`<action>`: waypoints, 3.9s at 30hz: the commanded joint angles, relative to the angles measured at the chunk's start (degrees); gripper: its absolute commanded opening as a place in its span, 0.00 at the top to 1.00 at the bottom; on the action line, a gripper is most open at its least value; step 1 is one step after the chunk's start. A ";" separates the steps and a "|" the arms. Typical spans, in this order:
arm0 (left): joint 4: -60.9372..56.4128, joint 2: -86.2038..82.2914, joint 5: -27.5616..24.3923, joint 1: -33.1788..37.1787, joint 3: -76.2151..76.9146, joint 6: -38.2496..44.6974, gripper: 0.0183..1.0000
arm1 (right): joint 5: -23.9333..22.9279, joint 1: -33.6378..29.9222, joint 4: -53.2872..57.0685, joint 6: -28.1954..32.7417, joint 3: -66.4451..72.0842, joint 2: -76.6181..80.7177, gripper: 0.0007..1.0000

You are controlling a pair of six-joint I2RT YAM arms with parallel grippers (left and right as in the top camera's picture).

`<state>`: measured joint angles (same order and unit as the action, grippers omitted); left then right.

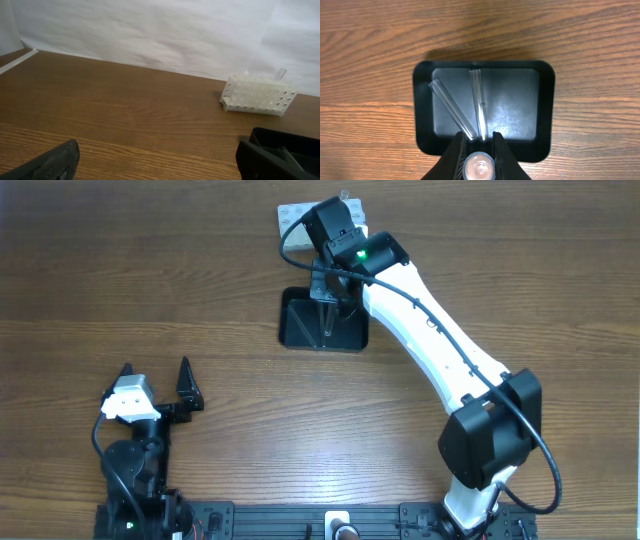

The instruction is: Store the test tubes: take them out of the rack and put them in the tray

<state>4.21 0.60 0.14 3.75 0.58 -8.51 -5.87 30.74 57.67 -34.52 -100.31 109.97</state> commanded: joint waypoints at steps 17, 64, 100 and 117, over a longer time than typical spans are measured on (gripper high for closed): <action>0.15 -0.44 -0.74 -0.22 -0.24 1.05 0.00 | -4.55 -2.25 0.04 0.94 -0.90 6.43 0.96; 0.15 -0.44 -0.74 -0.22 -0.24 1.05 0.00 | -4.55 -4.63 -6.51 0.92 -0.90 17.64 0.82; 0.15 -0.44 -0.74 -0.22 -0.24 1.05 0.00 | -23.10 -5.92 -22.43 25.20 -22.64 16.63 0.21; 0.15 -0.44 -0.74 -0.22 -0.24 1.05 0.00 | -22.86 -5.95 -31.39 25.22 -22.64 26.97 0.19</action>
<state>4.21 0.60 0.14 3.75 0.58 -8.54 -27.83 24.84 27.20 -9.80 -122.45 135.98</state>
